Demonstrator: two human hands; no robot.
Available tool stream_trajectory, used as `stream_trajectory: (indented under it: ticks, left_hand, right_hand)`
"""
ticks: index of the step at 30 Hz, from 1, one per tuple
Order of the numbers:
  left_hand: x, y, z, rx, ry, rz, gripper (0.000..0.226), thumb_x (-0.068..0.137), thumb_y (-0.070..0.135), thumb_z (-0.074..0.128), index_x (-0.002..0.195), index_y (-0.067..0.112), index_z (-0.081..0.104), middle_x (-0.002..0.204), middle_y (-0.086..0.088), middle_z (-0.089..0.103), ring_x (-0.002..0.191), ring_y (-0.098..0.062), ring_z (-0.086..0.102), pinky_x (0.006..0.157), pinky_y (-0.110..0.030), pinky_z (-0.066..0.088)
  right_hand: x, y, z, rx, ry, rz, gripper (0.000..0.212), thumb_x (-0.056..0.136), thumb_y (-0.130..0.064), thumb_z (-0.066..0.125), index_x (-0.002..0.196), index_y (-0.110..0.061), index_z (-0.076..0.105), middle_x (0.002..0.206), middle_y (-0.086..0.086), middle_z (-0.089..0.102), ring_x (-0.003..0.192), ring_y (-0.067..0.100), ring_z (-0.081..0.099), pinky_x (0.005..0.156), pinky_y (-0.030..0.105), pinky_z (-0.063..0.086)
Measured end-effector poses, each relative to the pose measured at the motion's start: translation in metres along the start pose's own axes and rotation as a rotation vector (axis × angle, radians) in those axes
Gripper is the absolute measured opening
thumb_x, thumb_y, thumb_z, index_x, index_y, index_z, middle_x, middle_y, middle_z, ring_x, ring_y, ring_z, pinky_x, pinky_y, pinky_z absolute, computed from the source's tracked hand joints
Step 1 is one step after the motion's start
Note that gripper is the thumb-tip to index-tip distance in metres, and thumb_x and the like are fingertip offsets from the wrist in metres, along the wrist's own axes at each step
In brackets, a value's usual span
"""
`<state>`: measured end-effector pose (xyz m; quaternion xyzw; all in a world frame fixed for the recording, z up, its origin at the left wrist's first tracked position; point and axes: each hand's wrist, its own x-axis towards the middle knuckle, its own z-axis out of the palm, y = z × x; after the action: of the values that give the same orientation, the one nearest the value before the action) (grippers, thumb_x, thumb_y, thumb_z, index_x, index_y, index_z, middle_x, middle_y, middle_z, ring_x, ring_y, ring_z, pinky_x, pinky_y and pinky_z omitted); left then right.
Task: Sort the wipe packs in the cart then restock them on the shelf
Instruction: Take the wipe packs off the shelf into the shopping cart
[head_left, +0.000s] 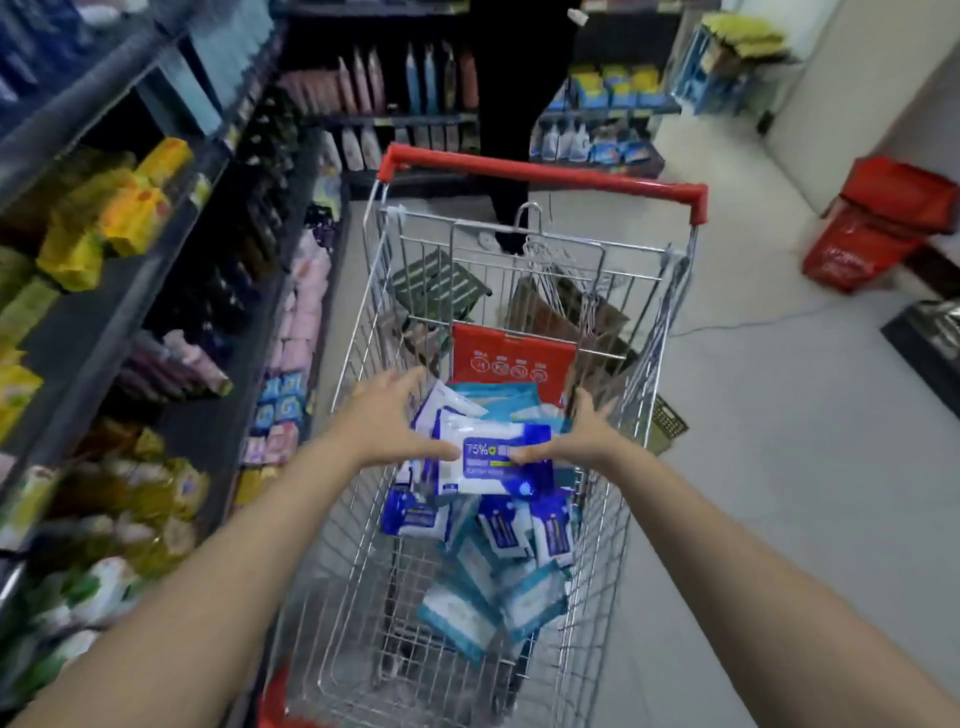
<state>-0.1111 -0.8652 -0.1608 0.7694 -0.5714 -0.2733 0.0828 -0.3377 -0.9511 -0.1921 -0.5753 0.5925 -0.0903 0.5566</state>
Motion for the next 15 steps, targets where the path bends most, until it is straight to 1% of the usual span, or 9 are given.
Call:
stream_trajectory:
  ticks: [1, 2, 4, 6, 9, 11, 15]
  left_hand:
    - [0.009, -0.004, 0.001, 0.199, -0.037, -0.040, 0.117, 0.053, 0.072, 0.074, 0.148, 0.025, 0.026, 0.151, -0.012, 0.029, 0.138, -0.028, 0.031, 0.113, -0.042, 0.029]
    - [0.016, -0.009, 0.002, 0.313, -0.064, -0.062, 0.108, 0.057, 0.073, 0.070, 0.146, 0.026, 0.031, 0.149, -0.010, 0.033, 0.135, -0.029, 0.035, 0.109, -0.045, 0.035]
    - [0.023, -0.012, -0.001, 0.432, -0.074, -0.064, 0.090, 0.067, 0.068, 0.066, 0.142, 0.027, 0.037, 0.143, -0.004, 0.041, 0.129, -0.026, 0.044, 0.102, -0.044, 0.043]
    - [0.025, -0.012, -0.003, 0.482, -0.046, -0.052, 0.082, 0.076, 0.063, 0.063, 0.143, 0.028, 0.033, 0.143, -0.002, 0.044, 0.128, -0.023, 0.046, 0.101, -0.041, 0.043]
    - [0.020, -0.010, -0.007, 0.545, 0.005, -0.029, 0.074, 0.081, 0.058, 0.060, 0.143, 0.030, 0.033, 0.142, 0.001, 0.047, 0.125, -0.020, 0.049, 0.102, -0.041, 0.042]
    - [0.013, -0.012, -0.011, 0.575, 0.060, -0.035, 0.069, 0.082, 0.055, 0.059, 0.141, 0.029, 0.036, 0.140, 0.001, 0.048, 0.124, -0.021, 0.050, 0.101, -0.040, 0.041]
    - [-0.017, -0.026, -0.031, 0.593, 0.177, -0.105, 0.066, 0.081, 0.057, 0.056, 0.136, 0.025, 0.040, 0.130, -0.003, 0.054, 0.121, -0.025, 0.050, 0.096, -0.037, 0.040]
  right_hand:
    - [0.013, 0.008, -0.003, -0.141, 0.076, 0.023, 0.135, 0.048, -0.037, 0.093, 0.150, -0.020, 0.006, 0.149, 0.012, 0.033, 0.134, 0.029, 0.039, 0.111, 0.041, 0.034]
    - [0.024, 0.015, -0.005, -0.230, 0.139, 0.026, 0.132, 0.052, -0.040, 0.091, 0.150, -0.018, 0.006, 0.148, 0.015, 0.035, 0.133, 0.032, 0.040, 0.111, 0.041, 0.034]
    - [0.037, 0.021, -0.003, -0.336, 0.186, -0.008, 0.114, 0.064, -0.039, 0.086, 0.149, -0.014, 0.014, 0.144, 0.018, 0.040, 0.129, 0.033, 0.044, 0.106, 0.039, 0.037]
    - [0.043, 0.024, 0.002, -0.421, 0.128, -0.033, 0.099, 0.071, -0.034, 0.081, 0.147, -0.014, 0.021, 0.144, 0.018, 0.038, 0.127, 0.033, 0.045, 0.103, 0.037, 0.040]
    - [0.041, 0.020, 0.011, -0.546, 0.054, -0.064, 0.091, 0.078, -0.035, 0.076, 0.149, -0.019, 0.020, 0.147, 0.016, 0.033, 0.129, 0.032, 0.043, 0.104, 0.038, 0.039]
    - [0.033, 0.006, 0.020, -0.612, 0.067, -0.173, 0.085, 0.080, -0.035, 0.073, 0.148, -0.023, 0.023, 0.146, 0.012, 0.035, 0.128, 0.030, 0.044, 0.105, 0.039, 0.040]
    - [0.001, -0.047, 0.052, -0.728, 0.043, -0.444, 0.080, 0.082, -0.037, 0.069, 0.148, -0.028, 0.024, 0.151, 0.007, 0.030, 0.130, 0.028, 0.043, 0.106, 0.041, 0.040]
